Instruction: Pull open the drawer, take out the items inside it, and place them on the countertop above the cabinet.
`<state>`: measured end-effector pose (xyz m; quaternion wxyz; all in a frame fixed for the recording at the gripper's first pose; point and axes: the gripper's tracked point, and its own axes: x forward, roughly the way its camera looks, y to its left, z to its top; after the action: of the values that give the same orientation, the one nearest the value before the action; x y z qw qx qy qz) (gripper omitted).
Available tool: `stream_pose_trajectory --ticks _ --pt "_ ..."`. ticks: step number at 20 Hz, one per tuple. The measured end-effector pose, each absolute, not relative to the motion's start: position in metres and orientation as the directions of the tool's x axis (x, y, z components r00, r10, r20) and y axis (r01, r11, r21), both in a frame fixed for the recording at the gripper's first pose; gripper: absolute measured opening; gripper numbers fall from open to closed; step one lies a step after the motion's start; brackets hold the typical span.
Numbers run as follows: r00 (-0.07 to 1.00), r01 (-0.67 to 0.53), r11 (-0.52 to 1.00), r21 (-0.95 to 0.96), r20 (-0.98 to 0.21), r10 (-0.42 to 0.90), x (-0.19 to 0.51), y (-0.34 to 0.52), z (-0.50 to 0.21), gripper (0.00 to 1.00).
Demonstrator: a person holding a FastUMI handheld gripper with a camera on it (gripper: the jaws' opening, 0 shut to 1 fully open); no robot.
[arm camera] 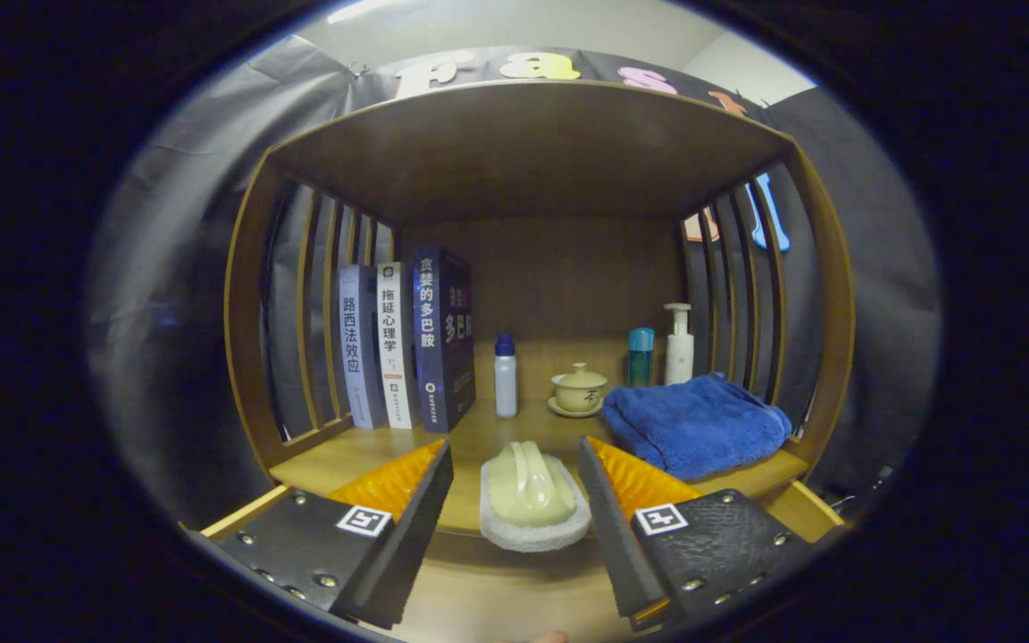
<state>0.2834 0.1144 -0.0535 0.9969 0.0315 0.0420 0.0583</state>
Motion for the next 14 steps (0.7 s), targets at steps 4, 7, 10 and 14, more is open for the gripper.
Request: stream_pose_trajectory --ticks 4,7,10,14 --pt "0.990 -0.113 0.991 0.068 -0.079 0.119 0.2827 0.1148 -0.0530 0.84" --pt "0.990 -0.113 0.991 0.067 -0.078 0.118 0.2825 0.1143 -0.0521 0.84" --pt "0.989 -0.113 0.991 0.068 -0.083 0.119 0.2838 0.1152 -0.0542 0.84" --pt "0.988 -0.118 0.991 0.068 -0.091 0.124 0.2845 0.1164 -0.0558 0.84"
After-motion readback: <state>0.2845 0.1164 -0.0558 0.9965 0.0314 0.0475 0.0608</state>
